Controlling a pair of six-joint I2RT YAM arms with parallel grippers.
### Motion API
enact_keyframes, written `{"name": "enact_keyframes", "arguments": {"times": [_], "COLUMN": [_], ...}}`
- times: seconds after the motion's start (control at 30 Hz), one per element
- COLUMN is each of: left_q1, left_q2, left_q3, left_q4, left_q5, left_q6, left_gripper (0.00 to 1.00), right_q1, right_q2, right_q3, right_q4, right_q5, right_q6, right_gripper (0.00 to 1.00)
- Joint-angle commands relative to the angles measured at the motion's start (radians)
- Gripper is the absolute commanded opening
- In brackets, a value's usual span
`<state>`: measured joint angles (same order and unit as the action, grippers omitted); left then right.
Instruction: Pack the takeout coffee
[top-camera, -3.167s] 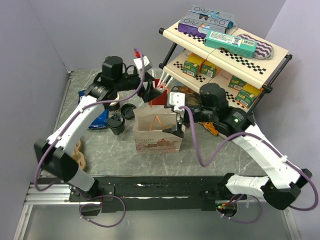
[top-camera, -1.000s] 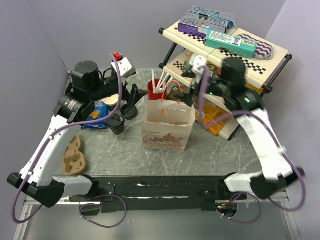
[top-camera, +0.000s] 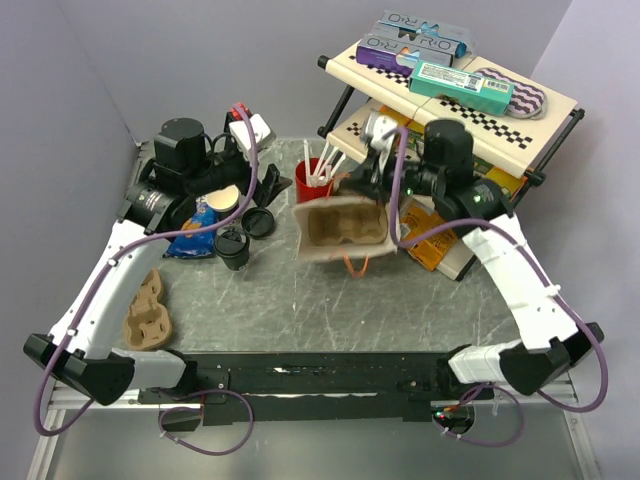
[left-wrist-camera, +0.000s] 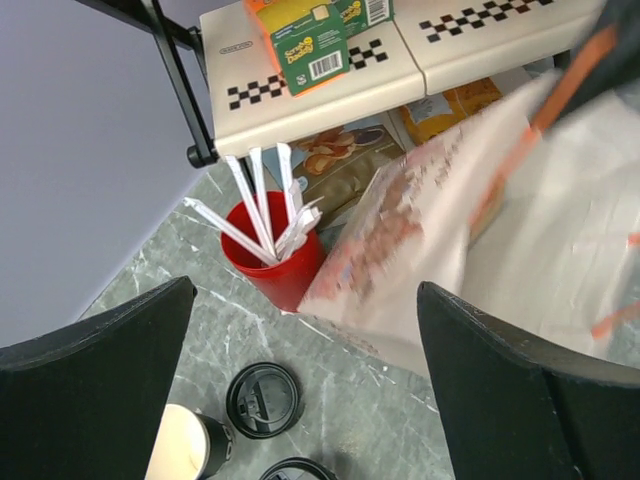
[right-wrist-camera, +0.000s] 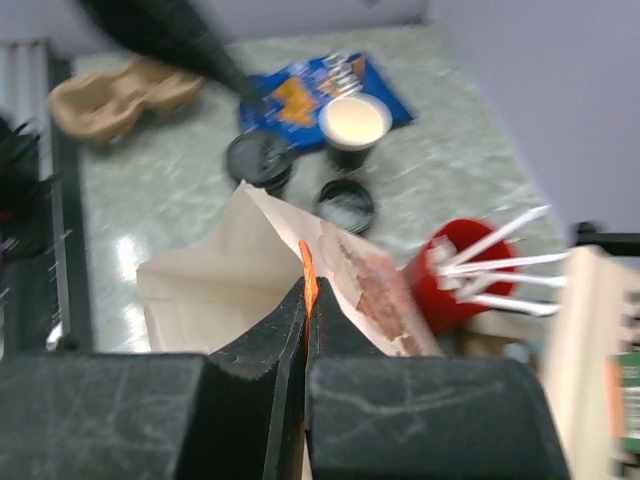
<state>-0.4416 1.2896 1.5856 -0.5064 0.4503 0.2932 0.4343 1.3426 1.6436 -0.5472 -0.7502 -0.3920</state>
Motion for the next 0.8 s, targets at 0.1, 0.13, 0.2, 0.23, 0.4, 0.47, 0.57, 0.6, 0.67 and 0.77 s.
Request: {"name": "enact_keyframes", "arguments": {"times": [0.1,0.13,0.2,0.23,0.4,0.47,0.57,0.6,0.67,0.77], "left_q1": [0.003,0.003,0.003,0.003,0.003,0.003,0.003,0.001,0.001,0.001], "left_q2": [-0.049,-0.056,-0.073,-0.081,-0.108,-0.101,-0.087,-0.082,-0.076,-0.079], "left_q3": [-0.071,-0.081,-0.102,-0.11,-0.154,-0.154,-0.144,-0.144,-0.133,-0.134], "left_q4": [0.002,-0.001,-0.007,-0.007,-0.015,-0.032,-0.053,-0.058,-0.057,-0.049], "left_q5": [0.061,0.062,0.073,0.082,0.137,0.165,0.224,0.237,0.257,0.24], "left_q6": [-0.022,-0.02,-0.019,-0.02,-0.035,-0.042,-0.057,-0.071,-0.094,-0.109], "left_gripper": [0.99,0.99,0.99,0.99,0.99,1.0,0.99,1.0,0.99,0.99], "right_q1": [0.092,0.098,0.112,0.115,0.115,0.113,0.113,0.113,0.113,0.112], "right_q2": [-0.169,-0.181,-0.218,-0.227,-0.258,-0.247,-0.226,-0.22,-0.194,-0.166], "right_q3": [-0.228,-0.244,-0.29,-0.303,-0.317,-0.289,-0.243,-0.229,-0.182,-0.131], "right_q4": [-0.017,-0.026,-0.036,-0.037,-0.034,-0.031,-0.023,-0.014,-0.013,0.012], "right_q5": [-0.04,-0.041,-0.049,-0.049,-0.029,-0.025,-0.021,-0.021,-0.031,-0.025], "right_q6": [-0.01,-0.005,-0.005,-0.002,0.005,0.01,0.027,0.036,0.054,0.103], "right_gripper": [0.0,0.0,0.0,0.0,0.0,0.0,0.0,0.0,0.0,0.0]}}
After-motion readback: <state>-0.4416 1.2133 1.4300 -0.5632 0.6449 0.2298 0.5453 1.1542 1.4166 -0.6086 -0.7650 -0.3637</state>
